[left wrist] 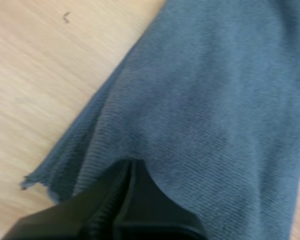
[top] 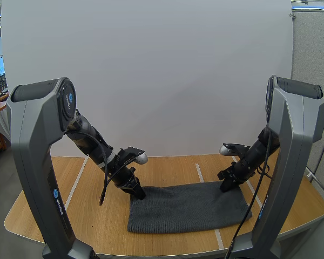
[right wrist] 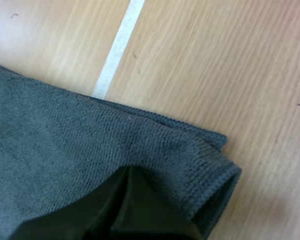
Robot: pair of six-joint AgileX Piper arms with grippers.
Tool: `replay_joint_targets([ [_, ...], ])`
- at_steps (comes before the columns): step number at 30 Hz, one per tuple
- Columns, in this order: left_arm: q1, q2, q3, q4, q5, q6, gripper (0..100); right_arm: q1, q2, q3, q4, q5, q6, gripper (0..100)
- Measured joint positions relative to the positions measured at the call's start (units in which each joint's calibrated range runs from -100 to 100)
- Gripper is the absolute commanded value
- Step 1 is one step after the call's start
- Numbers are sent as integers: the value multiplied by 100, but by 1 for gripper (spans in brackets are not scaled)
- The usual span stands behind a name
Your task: Fold the towel
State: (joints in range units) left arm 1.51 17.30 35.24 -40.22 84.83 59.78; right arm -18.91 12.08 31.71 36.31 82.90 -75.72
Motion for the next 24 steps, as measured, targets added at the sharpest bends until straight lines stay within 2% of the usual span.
replay_joint_targets([
  [19,0,-50,246,31,-1753,-264,0,0,0,-18,0,-142,0,0],
  [24,0,-54,260,18,-1802,-264,0,0,-126,-232,-24,-277,0,0],
])
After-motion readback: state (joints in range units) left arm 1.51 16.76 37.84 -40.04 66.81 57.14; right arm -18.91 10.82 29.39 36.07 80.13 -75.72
